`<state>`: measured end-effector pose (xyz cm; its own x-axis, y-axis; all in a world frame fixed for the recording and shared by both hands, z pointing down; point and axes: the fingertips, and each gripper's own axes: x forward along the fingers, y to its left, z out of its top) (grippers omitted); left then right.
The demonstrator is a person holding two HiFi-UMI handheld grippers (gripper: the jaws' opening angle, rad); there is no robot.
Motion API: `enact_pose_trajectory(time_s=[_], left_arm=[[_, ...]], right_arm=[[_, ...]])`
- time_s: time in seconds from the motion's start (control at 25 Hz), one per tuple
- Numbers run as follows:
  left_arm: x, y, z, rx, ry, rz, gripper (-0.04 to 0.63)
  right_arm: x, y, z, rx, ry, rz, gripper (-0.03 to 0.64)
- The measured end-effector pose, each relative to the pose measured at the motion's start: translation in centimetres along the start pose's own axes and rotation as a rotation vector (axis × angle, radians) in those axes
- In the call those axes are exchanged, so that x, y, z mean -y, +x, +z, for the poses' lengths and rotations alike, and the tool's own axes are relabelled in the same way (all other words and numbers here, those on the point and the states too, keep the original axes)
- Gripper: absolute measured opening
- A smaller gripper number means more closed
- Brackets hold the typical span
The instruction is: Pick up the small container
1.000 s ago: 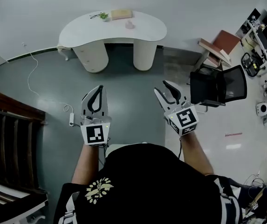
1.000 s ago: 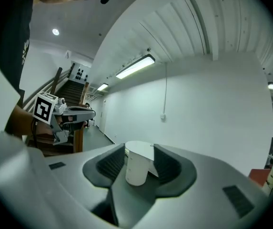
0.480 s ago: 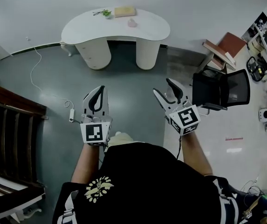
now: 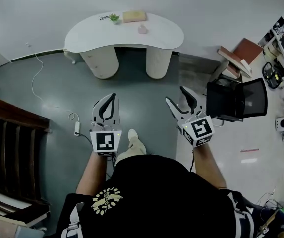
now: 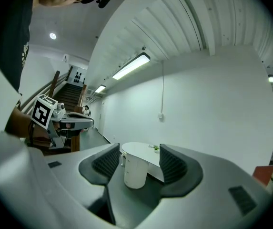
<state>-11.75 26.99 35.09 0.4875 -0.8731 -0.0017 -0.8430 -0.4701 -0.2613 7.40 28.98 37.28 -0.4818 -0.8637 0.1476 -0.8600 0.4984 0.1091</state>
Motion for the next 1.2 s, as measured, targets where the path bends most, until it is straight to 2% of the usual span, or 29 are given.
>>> enact_pose_trajectory(time_s=[0.28,0.6,0.76,0.96,1.2], left_arm=[[-4.8,5.2,-0.6,0.017,-0.041,-0.006,0.018],[-9.3,10.9,-3.3,-0.029,-0.051,-0.02,0.018],[-11.4,13.6,-4.2,-0.008,-0.048,-0.025,0.018],[-13.2,16.6,-4.5,-0.025,-0.073,-0.076,0.018],[-14.3,19.6,-4.3,0.026,-0.055,-0.138,0.018]], right_arm=[[1.0,6.4,-0.5,-0.047,0.01,0.035,0.253],[4.0,13.9,1.3,-0.01,0.005,0.033,0.253],[5.1,17.2,1.3,-0.028,0.017,0.027,0.253],[5.5,20.6,2.9,-0.024,-0.011,0.002,0.253],[6.6,23.2,4.3,-0.011,-0.038,-0.048,0.253]])
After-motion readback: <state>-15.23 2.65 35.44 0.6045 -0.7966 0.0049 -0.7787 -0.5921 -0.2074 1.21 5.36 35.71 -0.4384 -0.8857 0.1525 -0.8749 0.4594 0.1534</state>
